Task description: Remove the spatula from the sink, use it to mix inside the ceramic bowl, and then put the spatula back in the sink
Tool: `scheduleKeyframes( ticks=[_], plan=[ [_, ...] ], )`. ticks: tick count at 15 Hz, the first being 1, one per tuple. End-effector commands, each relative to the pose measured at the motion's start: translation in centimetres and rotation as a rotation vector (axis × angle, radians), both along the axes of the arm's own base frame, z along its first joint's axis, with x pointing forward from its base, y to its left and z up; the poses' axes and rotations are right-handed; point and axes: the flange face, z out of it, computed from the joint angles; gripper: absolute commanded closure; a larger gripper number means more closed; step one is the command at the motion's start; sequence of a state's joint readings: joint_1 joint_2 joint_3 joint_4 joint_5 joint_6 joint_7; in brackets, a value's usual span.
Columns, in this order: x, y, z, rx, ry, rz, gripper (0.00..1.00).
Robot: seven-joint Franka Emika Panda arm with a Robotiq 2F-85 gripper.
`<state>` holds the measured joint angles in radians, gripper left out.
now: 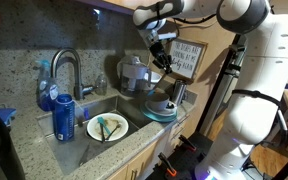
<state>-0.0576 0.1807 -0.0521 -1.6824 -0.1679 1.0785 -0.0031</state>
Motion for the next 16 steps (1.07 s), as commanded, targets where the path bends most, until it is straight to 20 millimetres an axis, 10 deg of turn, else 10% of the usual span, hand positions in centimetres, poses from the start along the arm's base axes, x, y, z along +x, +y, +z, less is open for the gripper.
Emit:
scheduleKeyframes(
  ticks=[1,16],
  plan=[
    [3.6,2.5,1.8,0.022,-0.124,0.129,0.90],
    [9.0,8.8,-0.9,0.270,-0.384,0.363,0.90]
  ],
)
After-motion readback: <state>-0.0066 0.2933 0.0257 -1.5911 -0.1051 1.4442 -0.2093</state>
